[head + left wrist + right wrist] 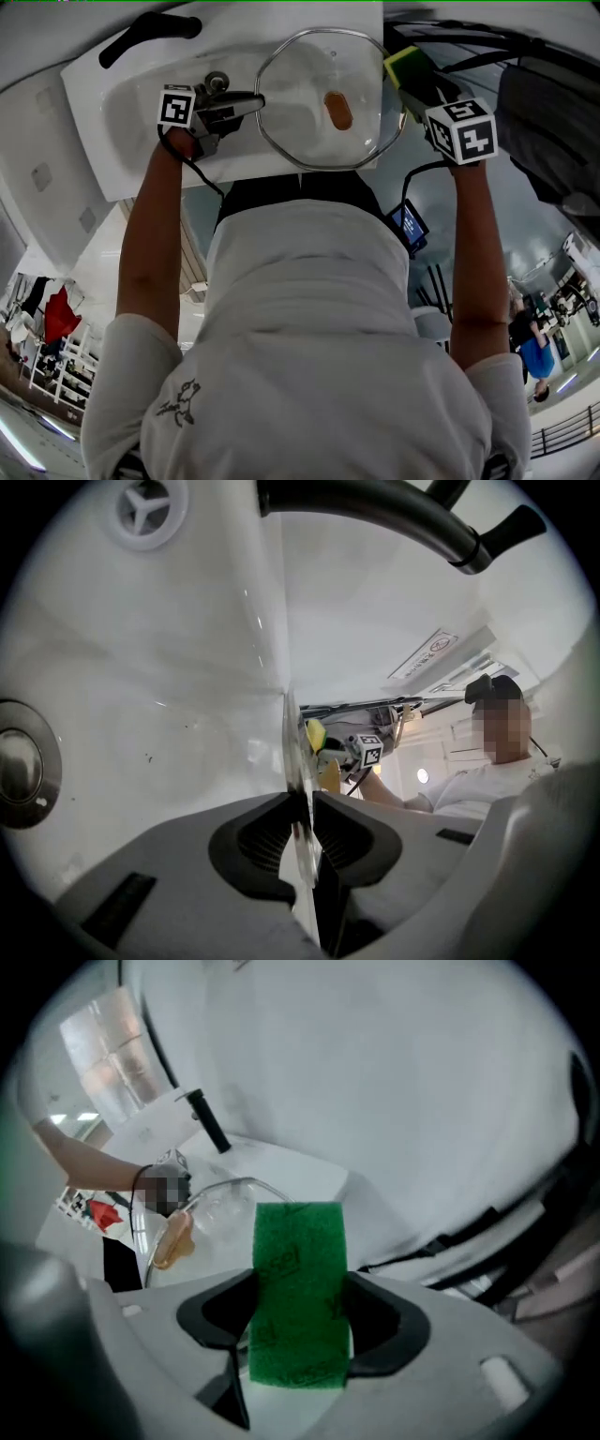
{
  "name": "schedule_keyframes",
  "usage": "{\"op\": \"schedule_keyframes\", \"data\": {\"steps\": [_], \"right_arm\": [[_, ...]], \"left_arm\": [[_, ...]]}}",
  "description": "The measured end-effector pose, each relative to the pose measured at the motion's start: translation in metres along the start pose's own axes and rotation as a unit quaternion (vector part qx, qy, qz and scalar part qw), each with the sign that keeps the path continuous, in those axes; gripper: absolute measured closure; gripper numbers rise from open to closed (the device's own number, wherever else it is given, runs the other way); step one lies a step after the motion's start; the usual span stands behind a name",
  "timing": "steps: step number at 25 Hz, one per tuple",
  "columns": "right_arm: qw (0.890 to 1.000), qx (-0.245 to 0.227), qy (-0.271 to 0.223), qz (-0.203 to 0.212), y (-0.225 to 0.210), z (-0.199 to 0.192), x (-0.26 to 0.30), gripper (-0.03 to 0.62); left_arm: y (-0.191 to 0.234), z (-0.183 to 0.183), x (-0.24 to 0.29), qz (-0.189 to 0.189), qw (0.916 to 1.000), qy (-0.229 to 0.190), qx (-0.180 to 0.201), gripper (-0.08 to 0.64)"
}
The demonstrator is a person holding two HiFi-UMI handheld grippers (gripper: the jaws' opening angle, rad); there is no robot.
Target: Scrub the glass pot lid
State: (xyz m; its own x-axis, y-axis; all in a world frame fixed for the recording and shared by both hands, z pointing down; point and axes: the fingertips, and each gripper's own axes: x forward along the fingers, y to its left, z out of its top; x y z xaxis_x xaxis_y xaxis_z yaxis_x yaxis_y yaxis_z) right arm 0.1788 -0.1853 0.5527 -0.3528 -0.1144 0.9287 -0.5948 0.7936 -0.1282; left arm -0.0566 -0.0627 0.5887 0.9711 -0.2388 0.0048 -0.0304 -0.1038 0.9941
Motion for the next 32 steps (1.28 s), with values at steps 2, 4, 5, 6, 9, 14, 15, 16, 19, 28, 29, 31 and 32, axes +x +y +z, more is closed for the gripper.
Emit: {"op": "schedule_keyframes", "data": {"steps": [2,4,5,6,9,14,15,16,19,28,29,31,32], "right_arm": [[0.998,-0.056,-0.010,0.026,0.018,0.037,0.008,0.299],[0.992,-0.113,-0.018,0.045,0.040,0.073,0.018,0.299],[0.989,-0.139,-0.023,0.054,0.054,0.091,0.022,0.299],[0.984,-0.162,-0.027,0.063,0.069,0.108,0.026,0.299],[0.970,-0.223,-0.031,0.096,0.126,0.146,0.043,0.299],[0.942,-0.304,0.005,0.143,0.218,0.146,0.075,0.299],[0.938,-0.312,0.013,0.149,0.230,0.142,0.079,0.299],[0.936,-0.315,0.019,0.156,0.240,0.138,0.082,0.299],[0.937,-0.309,0.031,0.161,0.250,0.132,0.086,0.299],[0.951,-0.282,0.037,0.124,0.195,0.133,0.084,0.301],[0.954,-0.272,0.034,0.119,0.185,0.133,0.082,0.301],[0.962,-0.248,0.029,0.110,0.164,0.132,0.079,0.301],[0.966,-0.233,0.027,0.107,0.154,0.131,0.077,0.302]], "left_arm": [[-0.001,0.001,-0.001,0.003,1.0000,-0.004,0.002,0.488],[-0.001,0.000,-0.001,0.005,1.0000,-0.008,0.003,0.488],[-0.001,0.000,-0.001,0.006,0.9999,-0.009,0.003,0.488],[-0.001,0.000,-0.002,0.008,0.9999,-0.010,0.004,0.488],[0.002,0.001,-0.005,0.014,0.9998,-0.015,0.007,0.486],[0.006,-0.001,-0.007,0.012,0.9997,-0.014,0.015,0.486],[0.008,0.000,-0.008,0.014,0.9996,-0.015,0.017,0.486],[0.007,0.001,-0.008,0.015,0.9996,-0.016,0.018,0.485],[0.003,0.001,-0.007,0.008,0.9996,-0.021,0.016,0.485],[-0.003,0.001,-0.005,0.014,0.9995,-0.020,0.020,0.486],[-0.002,0.001,-0.005,0.013,0.9995,-0.022,0.019,0.486],[0.000,0.000,-0.006,0.012,0.9995,-0.024,0.017,0.486],[-0.001,0.000,-0.006,0.011,0.9995,-0.025,0.015,0.486]]}}
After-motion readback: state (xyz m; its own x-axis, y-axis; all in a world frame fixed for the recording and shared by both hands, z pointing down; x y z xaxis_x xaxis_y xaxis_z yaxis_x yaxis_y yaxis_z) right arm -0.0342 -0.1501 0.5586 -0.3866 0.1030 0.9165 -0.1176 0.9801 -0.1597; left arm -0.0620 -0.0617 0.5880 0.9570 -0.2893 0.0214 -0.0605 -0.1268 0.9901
